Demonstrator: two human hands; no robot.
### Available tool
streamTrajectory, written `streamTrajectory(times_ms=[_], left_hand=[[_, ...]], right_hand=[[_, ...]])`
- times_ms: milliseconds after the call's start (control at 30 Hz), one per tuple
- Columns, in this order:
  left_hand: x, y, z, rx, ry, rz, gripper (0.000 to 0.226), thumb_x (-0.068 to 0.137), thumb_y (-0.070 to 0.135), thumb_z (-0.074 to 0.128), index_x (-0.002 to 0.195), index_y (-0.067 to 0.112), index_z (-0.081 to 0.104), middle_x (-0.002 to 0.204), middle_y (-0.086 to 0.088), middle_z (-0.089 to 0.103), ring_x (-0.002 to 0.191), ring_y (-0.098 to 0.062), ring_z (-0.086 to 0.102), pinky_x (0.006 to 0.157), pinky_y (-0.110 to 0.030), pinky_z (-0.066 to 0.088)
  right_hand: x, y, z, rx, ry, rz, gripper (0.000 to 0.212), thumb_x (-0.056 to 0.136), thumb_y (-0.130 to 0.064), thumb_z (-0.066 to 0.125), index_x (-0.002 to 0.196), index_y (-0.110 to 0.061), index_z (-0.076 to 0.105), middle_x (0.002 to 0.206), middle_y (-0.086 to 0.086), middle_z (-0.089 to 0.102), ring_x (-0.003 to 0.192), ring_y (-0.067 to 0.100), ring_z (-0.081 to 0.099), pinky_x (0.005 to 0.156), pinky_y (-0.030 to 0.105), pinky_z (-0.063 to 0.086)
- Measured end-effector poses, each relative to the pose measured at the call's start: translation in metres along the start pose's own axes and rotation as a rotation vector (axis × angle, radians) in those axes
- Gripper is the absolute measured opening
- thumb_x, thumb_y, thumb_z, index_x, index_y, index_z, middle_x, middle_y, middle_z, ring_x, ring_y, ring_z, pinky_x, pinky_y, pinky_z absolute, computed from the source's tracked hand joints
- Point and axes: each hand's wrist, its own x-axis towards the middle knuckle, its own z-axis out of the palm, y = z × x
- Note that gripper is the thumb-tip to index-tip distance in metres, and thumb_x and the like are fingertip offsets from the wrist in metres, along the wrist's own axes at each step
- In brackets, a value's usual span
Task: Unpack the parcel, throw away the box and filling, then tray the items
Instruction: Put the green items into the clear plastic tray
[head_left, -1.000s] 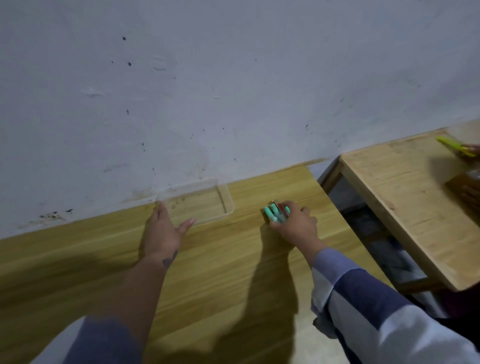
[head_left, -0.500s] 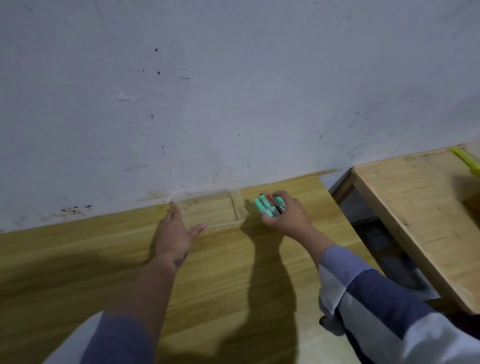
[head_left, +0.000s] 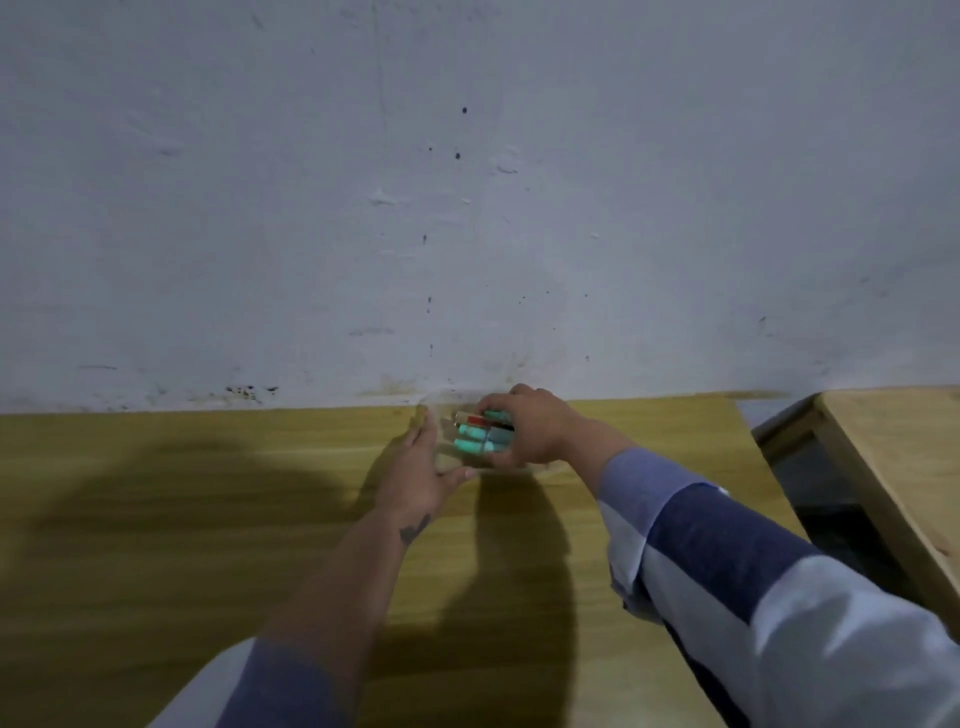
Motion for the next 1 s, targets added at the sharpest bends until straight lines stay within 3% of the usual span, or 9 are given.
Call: streamTrajectory(times_ms=[167,300,433,567,733,833,1000], left_hand=[[-0.005,0.003,-0.003,-0.006,-0.007,0.017,0.094,0.082,0.030,0.072,0.152,0.018,0.012,0.154,-0.003,0.030,0.133,-0.020,0.039,0.101,-0.025,0.035],[-0.006,0.005,-0.005,-0.024,0.003,0.009,0.093,0.081,0.029,0.072,0.152,0.019,0.013,0.154,-0.002,0.030,0.131,-0.018,0.041,0.095,-0.019,0.032],[-0.007,0.006,-0.006,-0.026,0.001,0.010,0.093,0.081,0.030,0.073,0.152,0.019,0.013,0.154,-0.002,0.031,0.131,-0.018,0.041,0.094,-0.019,0.032],[-0.008,0.008,-0.006,-0.029,0.014,0.011,0.093,0.081,0.031,0.073,0.152,0.018,0.014,0.153,-0.001,0.032,0.132,-0.018,0.041,0.094,-0.020,0.033],[-0.009,0.007,-0.004,-0.025,0.022,0.016,0.092,0.082,0.032,0.072,0.152,0.019,0.013,0.151,-0.001,0.036,0.130,-0.018,0.043,0.094,-0.023,0.038],[-0.010,0.007,-0.004,-0.026,0.019,0.010,0.092,0.083,0.031,0.070,0.152,0.021,0.011,0.154,-0.001,0.032,0.132,-0.019,0.041,0.097,-0.026,0.040],[-0.008,0.007,-0.001,-0.045,0.025,-0.003,0.091,0.084,0.029,0.070,0.153,0.022,0.010,0.151,0.000,0.036,0.127,-0.016,0.044,0.086,-0.019,0.034]], right_hand=[[0.014,-0.011,0.004,-0.010,-0.091,-0.016,0.069,0.073,-0.041,0.074,0.135,-0.031,0.046,0.131,0.012,0.050,0.116,0.031,0.053,0.100,0.036,0.045],[0.018,-0.013,0.014,0.103,-0.050,0.038,0.081,0.069,-0.031,0.078,0.139,-0.026,0.037,0.131,0.015,0.043,0.117,0.035,0.050,0.101,0.039,0.043],[0.014,-0.008,0.025,0.203,0.080,0.066,0.083,0.064,-0.030,0.081,0.134,-0.021,0.038,0.128,0.013,0.043,0.114,0.033,0.051,0.096,0.038,0.046],[0.007,-0.005,0.032,0.202,0.149,0.086,0.080,0.066,-0.040,0.079,0.135,-0.025,0.040,0.132,0.006,0.045,0.117,0.031,0.049,0.098,0.041,0.046],[0.000,-0.006,0.035,0.451,0.262,0.216,0.081,0.068,-0.027,0.082,0.136,-0.017,0.039,0.134,0.011,0.041,0.116,0.030,0.053,0.098,0.037,0.046],[0.001,-0.008,0.036,0.487,0.229,0.324,0.073,0.074,-0.026,0.078,0.134,-0.010,0.040,0.132,0.013,0.053,0.117,0.029,0.055,0.093,0.034,0.048],[0.006,-0.013,0.035,0.562,0.213,0.325,0.072,0.078,-0.018,0.075,0.140,-0.012,0.039,0.134,0.011,0.055,0.120,0.026,0.055,0.097,0.031,0.046]])
